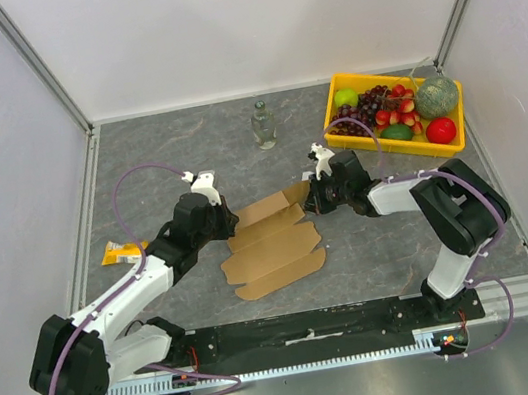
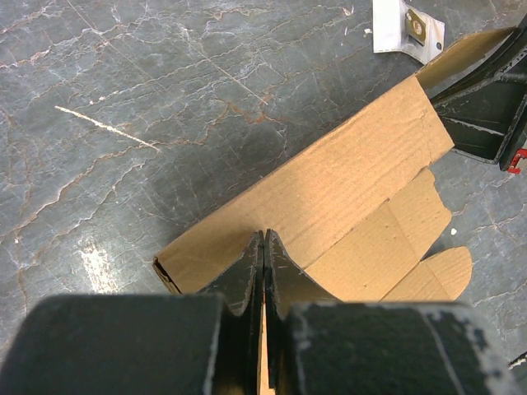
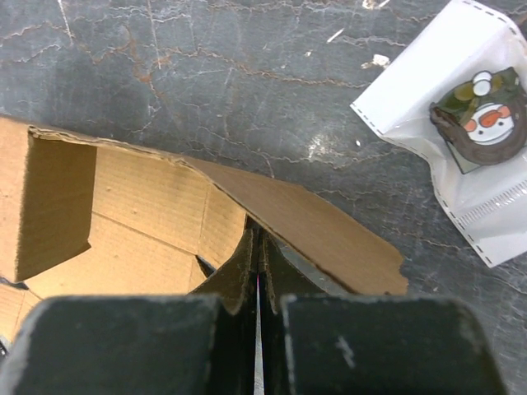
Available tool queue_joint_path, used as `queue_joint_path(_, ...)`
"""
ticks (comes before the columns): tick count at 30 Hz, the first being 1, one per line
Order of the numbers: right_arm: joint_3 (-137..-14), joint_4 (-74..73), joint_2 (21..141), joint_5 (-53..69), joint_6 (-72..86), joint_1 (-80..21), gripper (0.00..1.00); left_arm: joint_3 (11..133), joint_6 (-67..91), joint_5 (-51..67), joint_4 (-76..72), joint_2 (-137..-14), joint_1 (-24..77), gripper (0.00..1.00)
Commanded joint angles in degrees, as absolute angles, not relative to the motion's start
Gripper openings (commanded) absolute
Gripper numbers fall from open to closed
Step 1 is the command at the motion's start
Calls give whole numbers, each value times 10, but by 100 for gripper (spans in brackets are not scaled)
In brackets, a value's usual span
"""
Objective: Fold the paper box
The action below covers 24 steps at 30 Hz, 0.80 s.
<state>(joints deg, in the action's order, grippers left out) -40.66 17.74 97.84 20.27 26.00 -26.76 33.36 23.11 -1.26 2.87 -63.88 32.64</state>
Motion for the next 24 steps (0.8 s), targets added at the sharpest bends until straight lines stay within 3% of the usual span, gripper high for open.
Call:
queue_joint_path(1,-407,221,984,237,272,-265,0,333,248,-9,26,-646,329,2)
queue_joint_path(24,-396,331,1024,337,352,-271,0,335,245,-9,30,-650,329,2)
